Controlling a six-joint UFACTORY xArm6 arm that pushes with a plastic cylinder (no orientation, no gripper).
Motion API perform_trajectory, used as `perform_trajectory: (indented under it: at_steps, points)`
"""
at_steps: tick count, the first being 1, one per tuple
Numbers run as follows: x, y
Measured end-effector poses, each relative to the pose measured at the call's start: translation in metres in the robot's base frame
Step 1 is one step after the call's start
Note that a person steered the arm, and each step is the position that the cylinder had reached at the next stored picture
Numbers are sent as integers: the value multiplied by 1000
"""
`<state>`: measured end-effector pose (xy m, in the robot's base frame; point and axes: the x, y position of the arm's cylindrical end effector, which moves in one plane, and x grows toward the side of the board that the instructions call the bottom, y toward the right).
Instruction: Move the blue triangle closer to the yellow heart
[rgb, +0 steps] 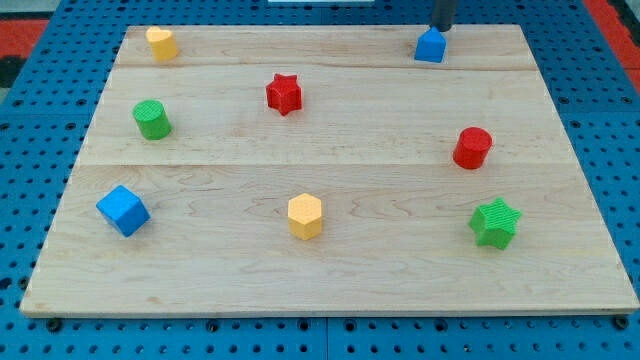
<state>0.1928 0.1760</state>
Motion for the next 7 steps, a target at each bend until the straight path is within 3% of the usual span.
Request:
perform_trajectory:
  at_steps: [1, 2, 3, 4, 5, 7]
  points:
    - [43, 14]
    - [49, -54]
    - [43, -174]
    - [47, -123]
    - [0, -87]
    - [18, -266]
